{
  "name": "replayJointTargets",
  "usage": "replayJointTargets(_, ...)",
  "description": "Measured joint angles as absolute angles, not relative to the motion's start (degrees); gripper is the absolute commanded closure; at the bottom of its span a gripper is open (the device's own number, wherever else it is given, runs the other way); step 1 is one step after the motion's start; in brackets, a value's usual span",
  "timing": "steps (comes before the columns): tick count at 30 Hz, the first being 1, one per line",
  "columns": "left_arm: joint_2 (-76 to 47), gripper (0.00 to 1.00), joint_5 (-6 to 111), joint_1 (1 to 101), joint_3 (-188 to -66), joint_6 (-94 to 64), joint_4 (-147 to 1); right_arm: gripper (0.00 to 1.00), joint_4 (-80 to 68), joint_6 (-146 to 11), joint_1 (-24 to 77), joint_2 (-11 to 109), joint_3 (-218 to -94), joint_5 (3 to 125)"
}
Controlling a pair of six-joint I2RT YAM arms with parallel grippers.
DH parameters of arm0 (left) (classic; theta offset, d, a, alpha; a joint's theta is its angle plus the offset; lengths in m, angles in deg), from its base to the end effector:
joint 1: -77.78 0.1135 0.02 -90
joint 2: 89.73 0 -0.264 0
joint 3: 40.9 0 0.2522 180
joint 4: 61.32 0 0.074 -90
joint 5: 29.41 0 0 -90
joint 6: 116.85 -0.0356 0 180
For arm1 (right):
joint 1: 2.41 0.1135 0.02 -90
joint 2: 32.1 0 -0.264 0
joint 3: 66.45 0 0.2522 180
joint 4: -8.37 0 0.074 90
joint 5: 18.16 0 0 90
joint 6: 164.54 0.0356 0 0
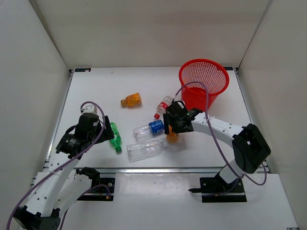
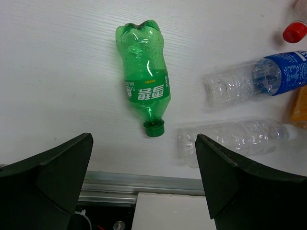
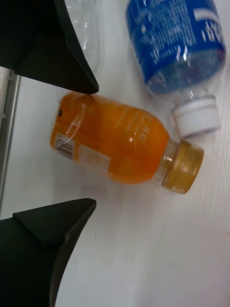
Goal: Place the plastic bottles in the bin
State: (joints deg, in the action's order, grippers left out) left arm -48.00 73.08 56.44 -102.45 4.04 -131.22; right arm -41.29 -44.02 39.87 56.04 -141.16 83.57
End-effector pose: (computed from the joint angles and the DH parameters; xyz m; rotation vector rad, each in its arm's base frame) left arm 0.1239 -0.0401 0.2913 -0.2974 2.4042 -0.1491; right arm 0.2313 0.2005 0.2217 -0.2060 2.6333 0.1566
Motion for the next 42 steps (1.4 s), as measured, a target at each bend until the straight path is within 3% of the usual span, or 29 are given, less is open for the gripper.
replayJointTargets(5, -47.8, 0.02, 72.7, 56.4, -102.4, 4.2, -131.1, 0.20, -35.2, -41.7, 36.5, 56.6, -135.2, 82.9)
replayJointTargets(7, -47.8, 0.02, 72.0, 56.3, -102.4, 4.3, -130.8, 0.36, -32.4, -41.2, 35.6, 56.6, -132.7, 82.1)
replayJointTargets(9, -47.7, 0.02, 71.7, 56.3, -102.4, 4.4, -130.7, 0.38, -30.6, -40.6, 34.8, 57.1, -131.1, 81.3)
replayJointTargets(11, -47.5, 0.02, 71.5, 56.2, -102.3, 4.6, -130.6, 0.48, -28.2, -40.3, 34.4, 57.5, -130.1, 80.7)
replayJointTargets(13, -47.4, 0.01, 71.4, 56.3, -102.3, 4.7, -130.5, 0.66, -26.2, -40.5, 34.2, 57.5, -129.6, 80.2)
replayJointTargets(16, -47.1, 0.02, 71.1, 56.3, -102.3, 4.9, -130.5, 0.84, -24.8, -41.9, 34.1, 56.8, -128.9, 79.8)
replayJointTargets(22, -46.5, 0.01, 71.1, 56.6, -100.8, 5.7, -129.9, 0.97, -31.2, -47.3, 34.0, 48.2, -130.6, 79.9)
replayJointTargets(33, -42.1, 0.01, 71.2, 59.1, -97.1, 7.8, -125.8, 0.95, -39.2, -61.0, 36.3, 43.2, -163.8, 72.7)
replayJointTargets(38, -38.9, 0.02, 71.2, 60.0, -95.1, 9.1, -121.0, 0.92, -36.3, -62.7, 24.2, 46.2, -170.9, 71.7)
replayJointTargets(42, -34.7, 0.01, 71.2, 60.3, -94.4, 10.3, -116.3, 0.78, -35.8, -62.7, 11.7, 51.3, -171.6, 71.6)
